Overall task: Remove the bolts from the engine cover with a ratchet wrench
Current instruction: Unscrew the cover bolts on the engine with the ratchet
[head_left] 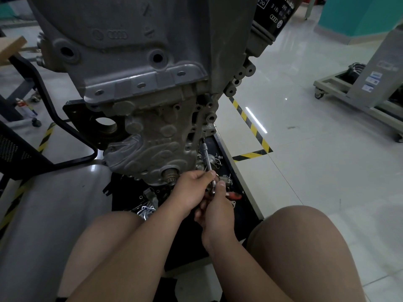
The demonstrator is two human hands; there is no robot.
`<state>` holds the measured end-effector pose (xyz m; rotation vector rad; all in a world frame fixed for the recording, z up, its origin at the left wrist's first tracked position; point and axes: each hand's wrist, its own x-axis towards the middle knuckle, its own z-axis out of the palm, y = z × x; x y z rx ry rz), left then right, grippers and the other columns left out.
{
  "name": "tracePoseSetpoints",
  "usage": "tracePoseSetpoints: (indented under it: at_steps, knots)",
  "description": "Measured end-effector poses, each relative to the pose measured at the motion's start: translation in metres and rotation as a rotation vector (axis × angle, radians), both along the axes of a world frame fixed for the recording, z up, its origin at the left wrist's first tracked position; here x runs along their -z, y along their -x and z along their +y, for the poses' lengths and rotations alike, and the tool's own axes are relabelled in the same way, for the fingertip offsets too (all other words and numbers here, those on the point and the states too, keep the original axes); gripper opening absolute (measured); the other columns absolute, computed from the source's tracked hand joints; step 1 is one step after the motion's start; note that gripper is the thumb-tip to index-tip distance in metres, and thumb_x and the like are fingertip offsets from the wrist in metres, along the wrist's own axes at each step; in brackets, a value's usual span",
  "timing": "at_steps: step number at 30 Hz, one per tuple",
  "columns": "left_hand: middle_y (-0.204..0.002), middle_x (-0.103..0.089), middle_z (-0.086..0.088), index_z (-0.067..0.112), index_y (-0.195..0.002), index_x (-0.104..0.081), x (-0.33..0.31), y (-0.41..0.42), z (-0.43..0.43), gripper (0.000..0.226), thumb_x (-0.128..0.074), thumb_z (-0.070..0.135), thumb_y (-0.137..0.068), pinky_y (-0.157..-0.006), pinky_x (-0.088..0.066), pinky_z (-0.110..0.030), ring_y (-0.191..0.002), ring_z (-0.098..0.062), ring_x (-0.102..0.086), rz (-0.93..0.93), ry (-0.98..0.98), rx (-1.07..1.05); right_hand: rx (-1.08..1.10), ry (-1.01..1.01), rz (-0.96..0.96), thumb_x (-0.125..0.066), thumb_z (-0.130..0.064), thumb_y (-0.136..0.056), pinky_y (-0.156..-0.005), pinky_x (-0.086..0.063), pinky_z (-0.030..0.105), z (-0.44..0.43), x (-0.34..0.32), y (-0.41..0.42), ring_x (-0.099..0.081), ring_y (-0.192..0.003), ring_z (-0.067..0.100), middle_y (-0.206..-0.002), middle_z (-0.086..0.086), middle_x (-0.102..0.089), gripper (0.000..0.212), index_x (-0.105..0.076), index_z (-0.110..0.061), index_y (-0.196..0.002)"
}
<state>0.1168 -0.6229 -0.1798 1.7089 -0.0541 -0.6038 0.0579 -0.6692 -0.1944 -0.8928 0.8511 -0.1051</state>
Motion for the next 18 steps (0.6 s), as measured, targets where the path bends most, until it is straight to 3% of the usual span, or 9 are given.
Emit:
tracePoseSetpoints:
  at_steps: [3,8,14,18]
  knots:
    - [-0.049,-0.055,-0.005,0.016,-0.063,-0.068,-0.0016,-0.0003,-0.0031,0.037,-0.058,0.03,-0.095,-0.035,-0.034,-0.016,-0.033,-0.013,-0.044,-0.03,0.023,-0.031,0.044,0.155,-0.018,-0.046,-0.047,-0.099,-0.038,-0.04,0.019,0.0008,0.0002,0.0016,-0.053,-0.04,0.007,-0.049,-0.004,-0.06,0.046,-0.068,-0.008,-0.085]
    - [-0.053,-0.061,0.001,0.016,-0.064,-0.07,0.0003,-0.0015,-0.0038,0.034,-0.059,0.028,-0.094,-0.043,-0.041,-0.018,-0.046,-0.01,-0.052,-0.027,0.021,-0.05,0.091,0.182,-0.058,-0.056,-0.037,-0.096,-0.045,-0.045,0.019,0.0031,-0.0017,0.0049,-0.055,-0.046,0.004,-0.057,-0.004,-0.063,0.033,-0.063,-0.006,-0.089]
    - [-0.054,-0.061,-0.001,0.016,-0.062,-0.069,-0.0009,-0.0028,-0.0044,0.035,-0.059,0.027,-0.094,-0.043,-0.04,-0.018,-0.043,-0.011,-0.05,0.013,0.06,-0.044,0.102,0.291,-0.09,-0.064,-0.026,-0.093,-0.062,-0.051,0.026,0.0001,-0.0035,0.0036,-0.062,-0.064,0.008,-0.076,0.002,-0.068,0.01,-0.061,-0.017,-0.091]
    - [-0.053,-0.059,-0.006,0.015,-0.061,-0.068,-0.0018,-0.0017,-0.0026,0.035,-0.06,0.027,-0.094,-0.038,-0.034,-0.018,-0.039,-0.015,-0.045,0.004,0.065,-0.054,0.085,0.275,-0.052,-0.059,-0.036,-0.094,-0.048,-0.044,0.021,-0.0009,-0.0029,0.0027,-0.061,-0.056,0.009,-0.07,0.003,-0.067,0.021,-0.064,-0.016,-0.089]
